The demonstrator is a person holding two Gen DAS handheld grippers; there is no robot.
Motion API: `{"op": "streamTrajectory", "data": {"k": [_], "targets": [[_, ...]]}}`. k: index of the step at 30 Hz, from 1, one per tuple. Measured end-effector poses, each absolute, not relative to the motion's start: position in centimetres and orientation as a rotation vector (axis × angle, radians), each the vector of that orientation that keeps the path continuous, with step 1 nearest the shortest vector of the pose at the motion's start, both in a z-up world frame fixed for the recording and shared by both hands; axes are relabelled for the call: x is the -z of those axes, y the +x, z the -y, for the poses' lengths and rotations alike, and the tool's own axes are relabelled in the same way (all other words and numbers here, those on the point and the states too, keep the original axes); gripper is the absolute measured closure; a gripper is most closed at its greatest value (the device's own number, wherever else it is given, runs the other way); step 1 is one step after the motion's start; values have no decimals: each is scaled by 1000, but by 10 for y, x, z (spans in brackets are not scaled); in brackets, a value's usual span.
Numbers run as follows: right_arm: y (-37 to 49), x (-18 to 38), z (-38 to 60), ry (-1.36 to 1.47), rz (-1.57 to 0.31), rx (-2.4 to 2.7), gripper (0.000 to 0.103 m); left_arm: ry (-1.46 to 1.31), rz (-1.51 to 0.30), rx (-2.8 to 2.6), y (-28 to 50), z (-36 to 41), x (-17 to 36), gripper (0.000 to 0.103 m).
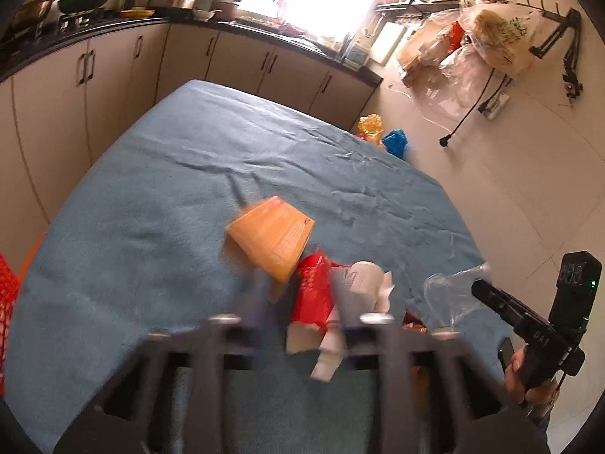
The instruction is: Collect trash
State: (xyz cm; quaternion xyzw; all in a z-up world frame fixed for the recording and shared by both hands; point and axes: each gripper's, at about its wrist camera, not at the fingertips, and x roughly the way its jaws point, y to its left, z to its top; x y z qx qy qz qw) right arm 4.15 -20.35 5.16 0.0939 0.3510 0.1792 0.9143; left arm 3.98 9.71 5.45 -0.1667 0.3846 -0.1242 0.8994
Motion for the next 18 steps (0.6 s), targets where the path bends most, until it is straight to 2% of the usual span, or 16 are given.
{"op": "streamTrajectory", "data": {"k": [4, 6, 7, 14, 18], "targets": [[39, -55, 205, 200, -707, -370, 42, -323, -772, 196, 40, -109, -68, 35], [38, -55, 207, 215, -707, -368, 42, -341, -774, 180, 49, -116, -73, 17], [39, -55, 208, 222, -708, -369, 42, -327, -780, 179, 56, -116, -74, 14], [40, -55, 213, 247, -716, -373, 42, -241, -949, 136, 101, -110, -40, 13], [42, -55, 212, 246, -722, -378, 42, -175, -951, 150, 98, -95, -31, 13]]}}
